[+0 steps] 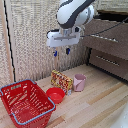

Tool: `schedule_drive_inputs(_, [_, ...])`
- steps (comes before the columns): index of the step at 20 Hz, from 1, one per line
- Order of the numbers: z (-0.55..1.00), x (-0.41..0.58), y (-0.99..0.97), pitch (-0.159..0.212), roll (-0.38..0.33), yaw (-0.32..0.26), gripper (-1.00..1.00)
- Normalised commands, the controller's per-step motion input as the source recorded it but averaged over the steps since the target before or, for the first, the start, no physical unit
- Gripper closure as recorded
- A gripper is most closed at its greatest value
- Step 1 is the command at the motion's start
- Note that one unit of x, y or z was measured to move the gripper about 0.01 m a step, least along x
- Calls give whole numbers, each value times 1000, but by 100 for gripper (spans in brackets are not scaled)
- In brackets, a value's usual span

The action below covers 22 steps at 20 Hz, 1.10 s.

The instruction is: Shift your gripper thoughtfully near the cereal snack bar. Tenderly grip the snack bar with your precision device. Carefully hover the precision device above the first drawer installation and invite the snack bar to descend into the first drawer installation.

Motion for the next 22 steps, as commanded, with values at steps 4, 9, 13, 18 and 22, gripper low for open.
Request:
schedule_drive_inputs(4, [-431,197,69,38,-51,38,-100])
schedule_drive_inputs(9, [-495,254,50,70,-39,33,-100])
schedule_drive_inputs(13, [-426,189,35,62,-42,44,-100])
schedule_drive_inputs(18, [-428,59,133,11,-87,35,-100])
schedule_drive_inputs(22, [-424,0,265,10,-178,43,-100])
